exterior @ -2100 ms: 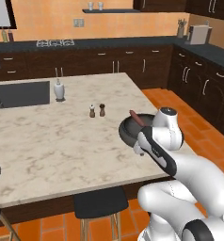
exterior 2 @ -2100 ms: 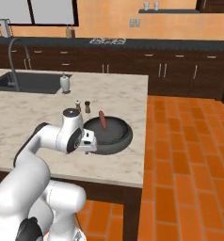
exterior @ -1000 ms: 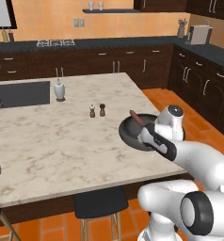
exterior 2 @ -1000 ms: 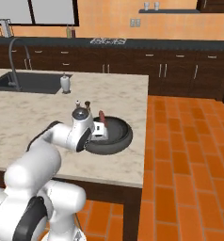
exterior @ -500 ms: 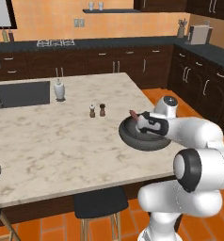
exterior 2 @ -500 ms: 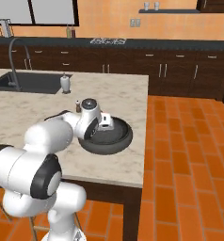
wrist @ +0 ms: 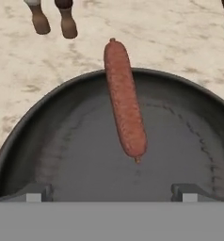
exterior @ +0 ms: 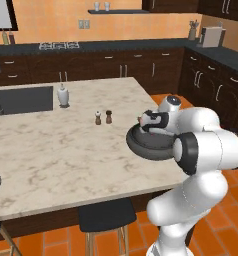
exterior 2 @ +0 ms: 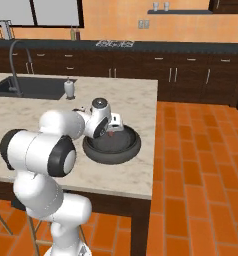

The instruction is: Place one bun and one sausage from the bowl on each plate.

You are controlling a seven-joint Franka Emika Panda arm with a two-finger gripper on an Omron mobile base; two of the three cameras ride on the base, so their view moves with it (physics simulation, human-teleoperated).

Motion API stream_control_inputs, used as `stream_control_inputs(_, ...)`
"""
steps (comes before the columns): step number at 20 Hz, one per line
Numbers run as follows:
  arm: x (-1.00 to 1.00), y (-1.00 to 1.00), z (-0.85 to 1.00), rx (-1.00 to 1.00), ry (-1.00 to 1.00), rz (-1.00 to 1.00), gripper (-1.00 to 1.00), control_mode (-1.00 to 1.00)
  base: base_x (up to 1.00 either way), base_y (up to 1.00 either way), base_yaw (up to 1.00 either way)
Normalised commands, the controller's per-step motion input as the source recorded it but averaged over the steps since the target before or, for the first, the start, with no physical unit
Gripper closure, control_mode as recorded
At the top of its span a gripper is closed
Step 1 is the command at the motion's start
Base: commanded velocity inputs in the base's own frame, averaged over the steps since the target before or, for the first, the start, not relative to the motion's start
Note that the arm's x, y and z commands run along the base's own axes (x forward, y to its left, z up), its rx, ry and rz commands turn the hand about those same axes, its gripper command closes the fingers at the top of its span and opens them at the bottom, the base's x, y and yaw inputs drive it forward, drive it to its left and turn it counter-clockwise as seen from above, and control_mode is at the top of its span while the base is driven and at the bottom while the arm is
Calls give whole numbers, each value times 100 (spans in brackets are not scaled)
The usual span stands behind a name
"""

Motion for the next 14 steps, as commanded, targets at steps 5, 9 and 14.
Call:
stream_control_inputs(5,48,-5,-24,0,0,3,-100,-100,0,0,0)
stream_control_inputs(9,36,0,-27,0,4,5,-100,-100,0,0,0)
stream_control_inputs(14,33,0,-21,0,7,3,-100,-100,0,0,0)
